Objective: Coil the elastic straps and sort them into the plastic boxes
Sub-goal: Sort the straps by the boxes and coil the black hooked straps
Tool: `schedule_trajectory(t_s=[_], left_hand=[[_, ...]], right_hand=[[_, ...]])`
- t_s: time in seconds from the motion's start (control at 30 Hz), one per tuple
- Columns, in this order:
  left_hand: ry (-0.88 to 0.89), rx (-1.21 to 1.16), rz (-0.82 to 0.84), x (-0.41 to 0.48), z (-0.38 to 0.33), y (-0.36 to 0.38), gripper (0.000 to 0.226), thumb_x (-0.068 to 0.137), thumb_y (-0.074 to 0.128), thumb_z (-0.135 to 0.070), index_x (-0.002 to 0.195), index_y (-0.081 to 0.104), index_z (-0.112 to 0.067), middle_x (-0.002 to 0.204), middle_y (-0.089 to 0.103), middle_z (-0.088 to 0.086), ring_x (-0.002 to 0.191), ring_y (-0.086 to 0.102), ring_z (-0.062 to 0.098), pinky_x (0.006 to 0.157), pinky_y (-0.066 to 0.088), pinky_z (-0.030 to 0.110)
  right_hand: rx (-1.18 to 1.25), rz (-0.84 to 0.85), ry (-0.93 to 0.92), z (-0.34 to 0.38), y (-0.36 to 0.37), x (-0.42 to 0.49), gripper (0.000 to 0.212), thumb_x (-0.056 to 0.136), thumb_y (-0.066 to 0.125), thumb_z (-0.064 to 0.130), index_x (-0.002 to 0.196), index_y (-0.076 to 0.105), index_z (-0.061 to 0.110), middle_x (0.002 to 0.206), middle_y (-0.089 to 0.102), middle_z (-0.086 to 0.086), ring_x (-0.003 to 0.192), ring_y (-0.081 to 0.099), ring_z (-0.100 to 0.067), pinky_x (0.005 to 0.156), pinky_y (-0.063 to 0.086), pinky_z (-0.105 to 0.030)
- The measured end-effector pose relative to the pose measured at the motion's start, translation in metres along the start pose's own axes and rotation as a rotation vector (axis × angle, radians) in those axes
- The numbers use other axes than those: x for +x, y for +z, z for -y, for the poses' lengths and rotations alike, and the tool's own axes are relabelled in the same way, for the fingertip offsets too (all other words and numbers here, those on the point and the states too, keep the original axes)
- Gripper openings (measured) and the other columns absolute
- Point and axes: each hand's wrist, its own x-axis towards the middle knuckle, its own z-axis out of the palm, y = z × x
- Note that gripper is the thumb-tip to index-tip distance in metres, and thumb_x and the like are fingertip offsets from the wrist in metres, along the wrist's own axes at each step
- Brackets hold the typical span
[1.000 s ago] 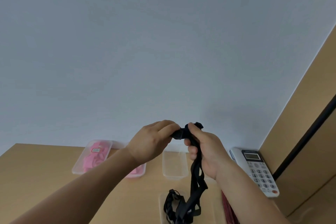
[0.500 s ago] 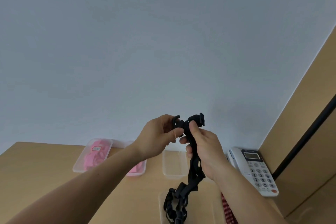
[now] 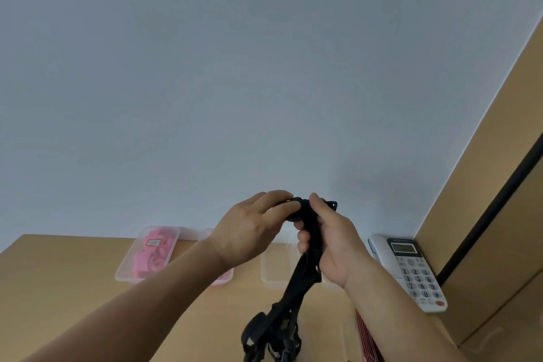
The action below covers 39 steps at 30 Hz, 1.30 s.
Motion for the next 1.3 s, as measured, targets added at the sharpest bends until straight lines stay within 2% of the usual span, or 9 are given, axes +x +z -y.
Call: schedule_trajectory(t_s=[0.1,0.2,0.3,0.6,0.83,0.93,1.0,1.17,1.3], left_hand=[[-0.606,-0.602,0.233,0.005,-0.007,-0.012,0.067,0.081,0.064,-0.022,0.141,0.038,-0.037,0.13,0.056,-0.012,0.1,0.064,0.009,0.077,0.054,0.026],[-0.974,-1.04,0.389,0.016,-0.004,-0.026,0.048,0.081,0.055,-0.044,0.125,0.061,-0.023,0.115,0.07,0.0,0.094,0.069,0.018,0.072,0.053,0.029],[-0.966,-1.046,0.416,0.021,-0.008,-0.029,0.041,0.09,0.054,-0.049,0.103,0.071,-0.013,0.104,0.073,0.004,0.086,0.068,0.016,0.07,0.051,0.028],[-0.78,-0.545,0.184,0.014,-0.012,-0.024,0.012,0.091,0.069,-0.021,0.103,0.064,-0.02,0.084,0.069,-0.011,0.078,0.066,0.005,0.072,0.051,0.021],[-0.138,0.141,0.073,0.007,-0.015,-0.02,0.03,0.071,0.065,0.012,0.096,0.066,-0.004,0.092,0.063,0.011,0.059,0.058,0.026,0.042,0.039,0.026],[0.05,0.228,0.062,0.006,-0.013,-0.017,0.029,0.075,0.045,0.005,0.098,0.059,-0.006,0.094,0.061,0.011,0.063,0.055,0.025,0.045,0.035,0.025],[-0.042,0.053,0.059,0.003,-0.011,-0.013,0.035,0.078,0.052,0.003,0.11,0.061,-0.008,0.105,0.062,0.01,0.072,0.061,0.021,0.052,0.048,0.027],[-0.94,-0.974,0.327,0.01,-0.013,-0.023,0.064,0.075,0.063,-0.023,0.136,0.045,-0.025,0.131,0.055,-0.003,0.098,0.067,0.014,0.081,0.057,0.032],[-1.023,-1.18,0.44,0.02,-0.012,-0.025,0.042,0.09,0.057,-0.037,0.118,0.06,-0.006,0.11,0.073,0.011,0.091,0.072,0.027,0.073,0.053,0.032]], right_hand=[[-0.011,-0.013,-0.11,0.001,-0.004,0.004,0.046,0.088,0.065,0.044,0.103,0.071,0.001,0.07,0.063,-0.008,0.049,0.049,-0.015,0.047,0.044,-0.028],[-0.15,0.031,-0.207,0.002,-0.006,0.004,0.055,0.078,0.068,0.056,0.096,0.073,0.005,0.073,0.062,-0.011,0.054,0.05,-0.018,0.057,0.044,-0.031],[-0.262,0.058,-0.229,-0.001,-0.005,0.002,0.063,0.074,0.068,0.066,0.093,0.072,0.006,0.07,0.061,-0.01,0.059,0.054,-0.02,0.06,0.045,-0.032],[-0.588,0.022,-0.141,0.001,-0.004,-0.001,0.058,0.089,0.051,0.064,0.098,0.071,0.009,0.075,0.074,-0.008,0.064,0.068,-0.019,0.066,0.055,-0.031],[-0.23,0.062,-0.035,-0.002,0.001,0.0,0.057,0.091,0.054,0.062,0.094,0.077,0.01,0.06,0.049,-0.001,0.052,0.045,-0.02,0.055,0.048,-0.033],[-0.222,-0.008,-0.06,-0.006,0.004,0.0,0.052,0.093,0.055,0.057,0.093,0.076,0.01,0.056,0.043,0.0,0.045,0.038,-0.017,0.047,0.042,-0.029],[-0.206,-0.037,-0.106,-0.007,0.003,0.001,0.046,0.093,0.06,0.05,0.095,0.072,0.006,0.055,0.041,0.001,0.043,0.035,-0.015,0.045,0.04,-0.029],[-0.228,0.003,-0.247,-0.004,-0.005,0.002,0.039,0.092,0.063,0.046,0.092,0.065,0.006,0.059,0.043,0.001,0.047,0.039,-0.015,0.049,0.044,-0.029],[-0.379,0.01,-0.317,-0.006,-0.007,0.004,0.051,0.093,0.06,0.047,0.087,0.055,-0.004,0.061,0.047,-0.001,0.05,0.044,-0.017,0.059,0.045,-0.037]])
